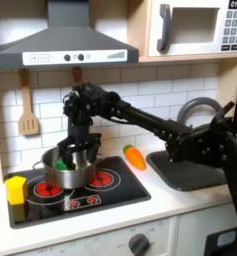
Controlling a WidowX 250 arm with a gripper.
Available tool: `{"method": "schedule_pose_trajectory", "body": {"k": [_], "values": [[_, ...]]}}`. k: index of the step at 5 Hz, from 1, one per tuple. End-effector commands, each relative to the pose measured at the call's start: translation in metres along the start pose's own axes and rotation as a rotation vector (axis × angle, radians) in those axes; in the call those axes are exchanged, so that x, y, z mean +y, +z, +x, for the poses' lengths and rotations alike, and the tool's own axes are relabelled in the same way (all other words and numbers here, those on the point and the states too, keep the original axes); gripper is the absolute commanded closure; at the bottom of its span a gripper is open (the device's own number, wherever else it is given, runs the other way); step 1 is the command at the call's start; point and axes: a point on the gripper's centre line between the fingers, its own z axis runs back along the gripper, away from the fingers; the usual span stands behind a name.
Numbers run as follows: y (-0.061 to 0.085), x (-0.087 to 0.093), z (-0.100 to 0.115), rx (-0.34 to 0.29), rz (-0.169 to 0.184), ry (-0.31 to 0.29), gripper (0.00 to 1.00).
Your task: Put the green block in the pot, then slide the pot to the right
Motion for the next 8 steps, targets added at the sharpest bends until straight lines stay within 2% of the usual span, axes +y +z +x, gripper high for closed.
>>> {"method": "schedule_pose_trajectory", "body": {"k": [1,8], "values": [[0.000,-0.013,-0.003,0.002,-0.005,-0.023,0.00],[0.001,-0.068,-0.015,0.018,-0.045,-0.121,0.00]]}}
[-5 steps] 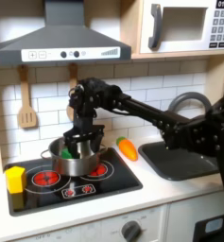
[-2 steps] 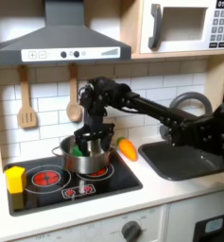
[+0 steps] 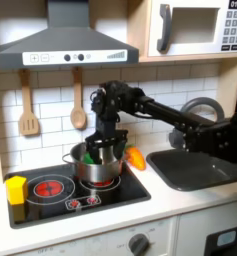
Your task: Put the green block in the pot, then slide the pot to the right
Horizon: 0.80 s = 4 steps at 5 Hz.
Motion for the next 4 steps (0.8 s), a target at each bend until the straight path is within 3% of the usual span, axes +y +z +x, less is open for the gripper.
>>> {"method": "schedule_pose_trajectory", "body": {"k": [1,4], "values": [[0.001,-0.010,-0.005,0.002,-0.005,-0.024,0.00],[0.002,-0.023,-0.010,0.006,-0.022,-0.057,0.00]]}}
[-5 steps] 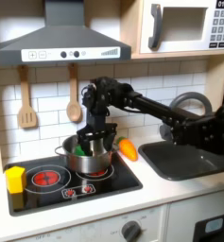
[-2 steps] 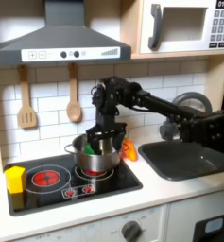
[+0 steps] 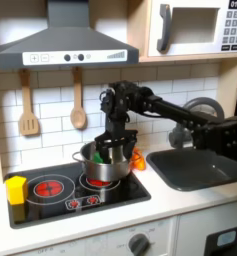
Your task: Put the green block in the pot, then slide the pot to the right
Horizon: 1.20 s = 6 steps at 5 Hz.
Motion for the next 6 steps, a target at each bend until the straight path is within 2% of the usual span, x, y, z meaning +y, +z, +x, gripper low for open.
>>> {"method": "schedule_pose_trajectory", "body": {"k": [1,3,5,6], "values": [[0.000,-0.007,-0.003,0.006,-0.007,-0.017,0.00],[0.001,-0.008,-0.005,0.002,-0.005,-0.021,0.00],[0.011,-0.011,-0.007,-0.016,-0.008,-0.027,0.00],[0.023,-0.014,-0.008,-0.044,-0.003,-0.038,0.00]]}}
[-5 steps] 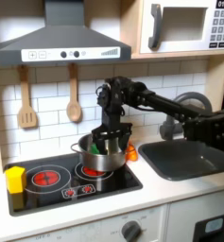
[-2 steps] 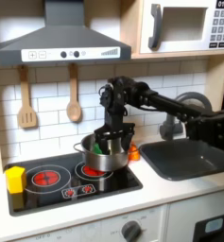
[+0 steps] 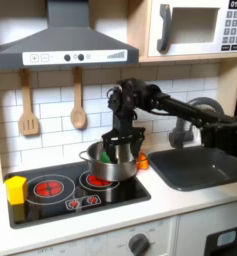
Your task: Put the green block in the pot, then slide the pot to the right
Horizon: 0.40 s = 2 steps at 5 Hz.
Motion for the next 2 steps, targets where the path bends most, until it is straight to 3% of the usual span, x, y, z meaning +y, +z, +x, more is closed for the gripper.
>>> {"method": "schedule_pose_trajectory", "body": {"k": [1,2], "values": [[0.0215,-0.0085,-0.0019,-0.047,-0.001,-0.016,0.00],[0.0299,-0.0100,-0.0032,-0.070,-0.001,-0.017,0.00]]}}
